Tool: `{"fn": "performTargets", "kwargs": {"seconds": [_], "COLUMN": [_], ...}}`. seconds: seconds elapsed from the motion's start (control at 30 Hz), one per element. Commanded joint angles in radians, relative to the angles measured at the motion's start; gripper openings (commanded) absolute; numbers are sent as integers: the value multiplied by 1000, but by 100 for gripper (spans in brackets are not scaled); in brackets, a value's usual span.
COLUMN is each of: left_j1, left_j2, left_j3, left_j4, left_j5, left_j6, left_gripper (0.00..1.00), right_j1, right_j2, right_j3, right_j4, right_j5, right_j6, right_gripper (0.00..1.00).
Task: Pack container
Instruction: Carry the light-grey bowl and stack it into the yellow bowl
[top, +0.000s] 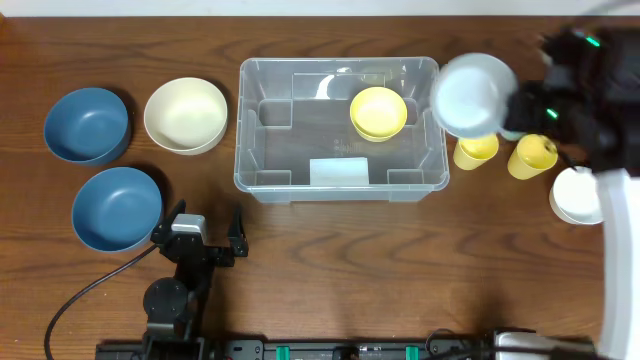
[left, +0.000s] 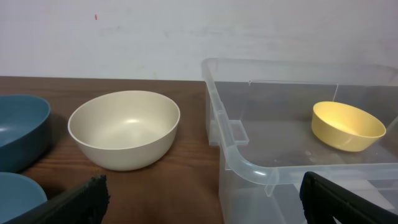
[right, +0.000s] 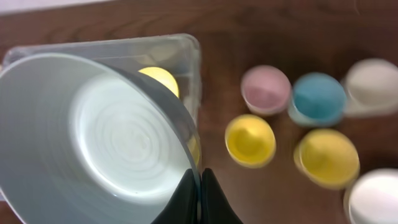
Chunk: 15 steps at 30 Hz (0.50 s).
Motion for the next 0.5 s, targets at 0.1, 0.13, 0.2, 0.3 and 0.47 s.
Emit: {"fn": "performTargets", "kwargs": {"seconds": [0.1,0.13,0.2,0.3,0.47], "left_j1": [5,5,5,5,5], "left_j2": [-6,-6,-6,-6,-6], "left_j3": [-16,-16,-16,-16,-16], "left_j4": [-36,-35,-35,-36,-35], "left_j5": [15,15,15,15,15], "left_j6": [13,13,13,13,13], "left_gripper": [98,98,98,98,98], "right_j1": [142,158,180,216,265], "right_j2": [209,245,301,376,473], "right_j3": [102,104,104,104,104], "right_j4": [40,60,94,145,203], "right_j5": [171,173,172,169,171], "right_j6": [-64,-64,-64,-64,-64], "right_gripper": [1,1,1,1,1]}}
